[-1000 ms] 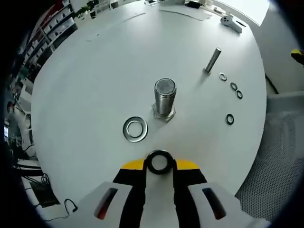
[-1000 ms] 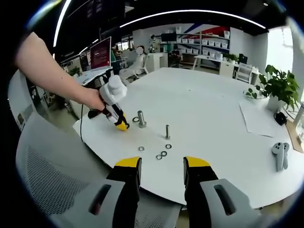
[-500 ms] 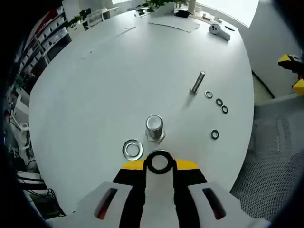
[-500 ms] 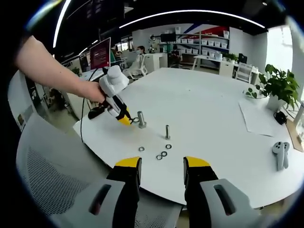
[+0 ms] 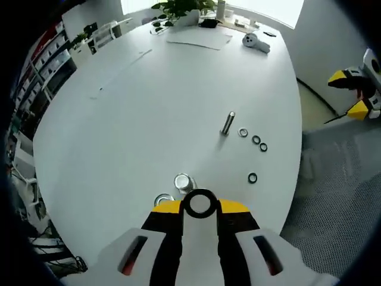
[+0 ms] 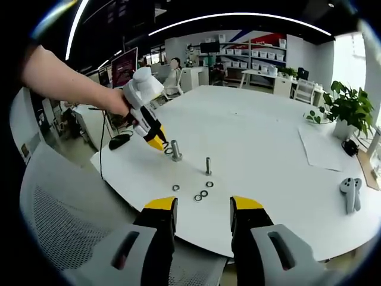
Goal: Place the washer onto the threaded stud by aligning its center hole with the stud, sliding it down to the base, and recovering from edge contact or off-axis alignment until the washer reaches the visible bottom stop.
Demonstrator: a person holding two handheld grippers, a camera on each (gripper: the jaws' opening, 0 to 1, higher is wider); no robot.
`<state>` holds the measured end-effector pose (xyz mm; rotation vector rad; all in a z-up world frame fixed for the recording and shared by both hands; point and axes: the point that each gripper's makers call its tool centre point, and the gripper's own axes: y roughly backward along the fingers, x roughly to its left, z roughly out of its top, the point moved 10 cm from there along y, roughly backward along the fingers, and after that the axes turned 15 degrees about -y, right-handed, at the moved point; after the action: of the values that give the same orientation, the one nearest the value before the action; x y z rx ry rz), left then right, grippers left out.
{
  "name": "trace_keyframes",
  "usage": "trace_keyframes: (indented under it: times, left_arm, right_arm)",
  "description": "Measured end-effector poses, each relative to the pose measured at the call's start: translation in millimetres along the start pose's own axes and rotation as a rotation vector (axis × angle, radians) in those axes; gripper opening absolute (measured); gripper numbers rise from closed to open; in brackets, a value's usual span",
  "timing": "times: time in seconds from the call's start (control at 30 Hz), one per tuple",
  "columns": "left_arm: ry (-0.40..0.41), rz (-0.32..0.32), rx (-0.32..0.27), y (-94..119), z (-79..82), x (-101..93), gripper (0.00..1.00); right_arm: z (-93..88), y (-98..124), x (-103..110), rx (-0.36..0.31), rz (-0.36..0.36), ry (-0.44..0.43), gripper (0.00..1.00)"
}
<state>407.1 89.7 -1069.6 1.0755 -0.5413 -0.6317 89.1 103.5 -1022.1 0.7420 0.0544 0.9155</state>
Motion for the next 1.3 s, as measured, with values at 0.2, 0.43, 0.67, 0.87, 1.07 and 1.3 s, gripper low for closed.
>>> trace_keyframes:
  times: [0.2,0.43,0.67,0.87,1.07,1.3]
  left_arm:
    - [-0.024,0.024,-0.003,-6.4,6.2,12.7,0.19]
    - [-0.084,0.043,0.049,-15.2,11.7,18.8,0.19]
    - [-0.097,0.021,0.061,-19.8,14.5,20.4,0.19]
    - [-0.1,0.008,0.073,-22.5,13.6,20.0,0.19]
    - [-0.153,0.0,0.11,-38.1,14.7,21.8,0.19]
    - [-0.18,-0.011,0.139,-56.0,10.6,24.0,0.19]
  right_arm:
    - [0.5,0.9,0.1,-0.001,-0.007,0.003,0.38]
    - [-0.6,1.2,-0.9,0.002,-0.018,-0.002,0.38]
    - [0.0,1.0,-2.9,0.001,-0.03,-0.004,0.38]
    - [-0.2,1.5,-3.1,0.001,-0.037,-0.01,0.38]
    - [-1.1,1.6,-2.9,0.013,-0.046,-0.003,0.38]
    - [-1.9,0.9,-3.6,0.018,-0.047,-0.007,0.38]
